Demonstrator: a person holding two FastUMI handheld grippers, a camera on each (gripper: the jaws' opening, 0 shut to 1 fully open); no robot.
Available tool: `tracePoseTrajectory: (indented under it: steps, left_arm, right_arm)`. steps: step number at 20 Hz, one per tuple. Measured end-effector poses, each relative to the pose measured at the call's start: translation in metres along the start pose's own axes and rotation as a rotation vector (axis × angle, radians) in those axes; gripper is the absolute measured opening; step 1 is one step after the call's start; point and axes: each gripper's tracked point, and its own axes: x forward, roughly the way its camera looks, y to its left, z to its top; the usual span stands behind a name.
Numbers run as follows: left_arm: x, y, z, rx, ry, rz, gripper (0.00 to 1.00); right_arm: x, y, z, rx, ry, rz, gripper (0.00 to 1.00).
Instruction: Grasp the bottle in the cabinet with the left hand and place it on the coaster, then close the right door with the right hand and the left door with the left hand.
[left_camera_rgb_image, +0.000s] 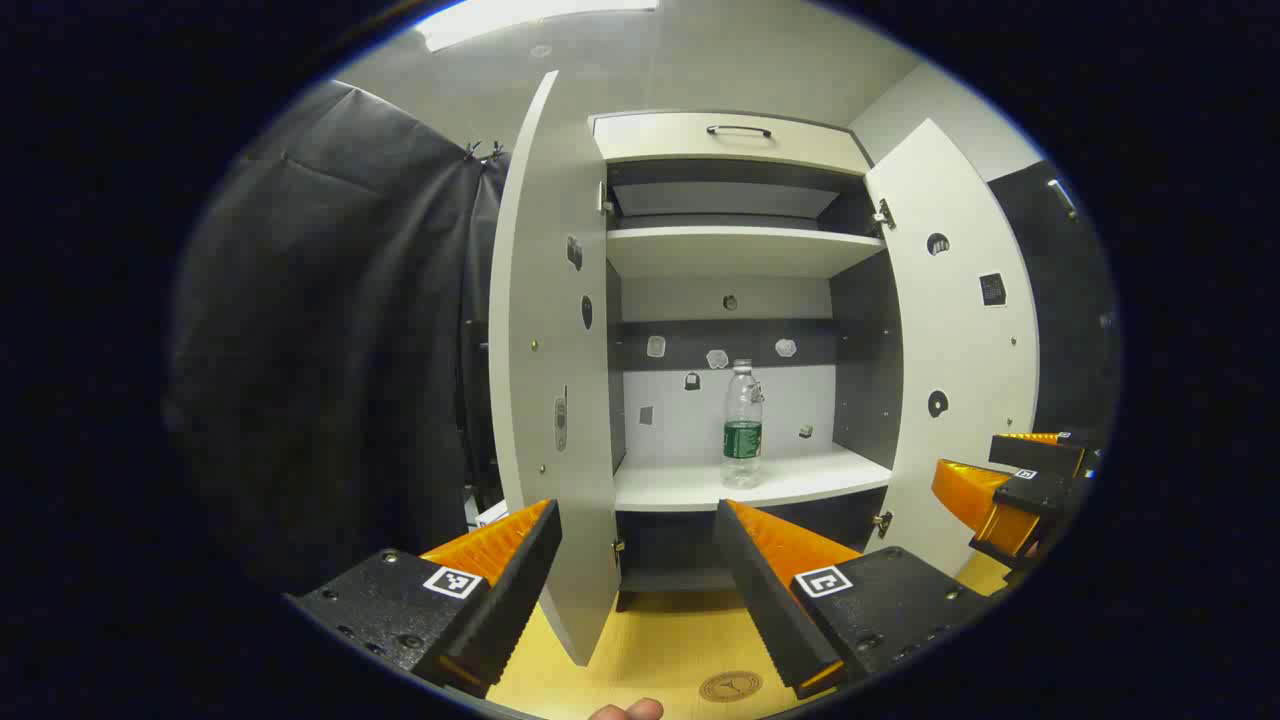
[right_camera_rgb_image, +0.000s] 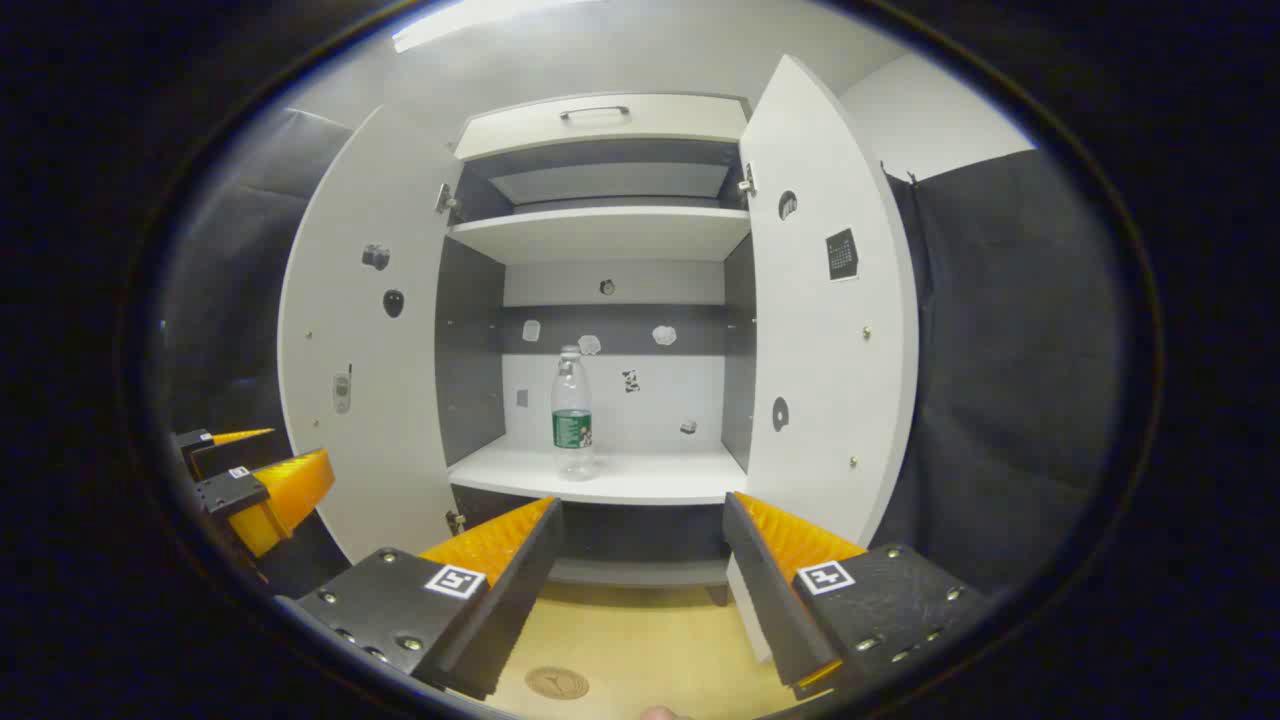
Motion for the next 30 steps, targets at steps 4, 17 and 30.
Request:
tracePoseTrajectory:
  steps: [4, 17, 30]
  left_arm:
    - [0.0003, -0.0022, -0.0032, 0.001, 0.006, 0.016, 0.96]
    - [0.0013, -0.0065, -0.002, 0.011, 0.006, 0.011, 0.98]
    - [0.0032, -0.0098, -0.0003, 0.023, 0.003, 0.012, 0.98]
  right_arm:
    - [0.0044, -0.0021, 0.0014, -0.004, -0.001, 0.006, 0.98]
    - [0.0079, -0.0057, 0.0081, 0.001, -0.007, -0.003, 0.98]
    - [0.0113, -0.0074, 0.0073, -0.002, -0.006, -0.003, 0.98]
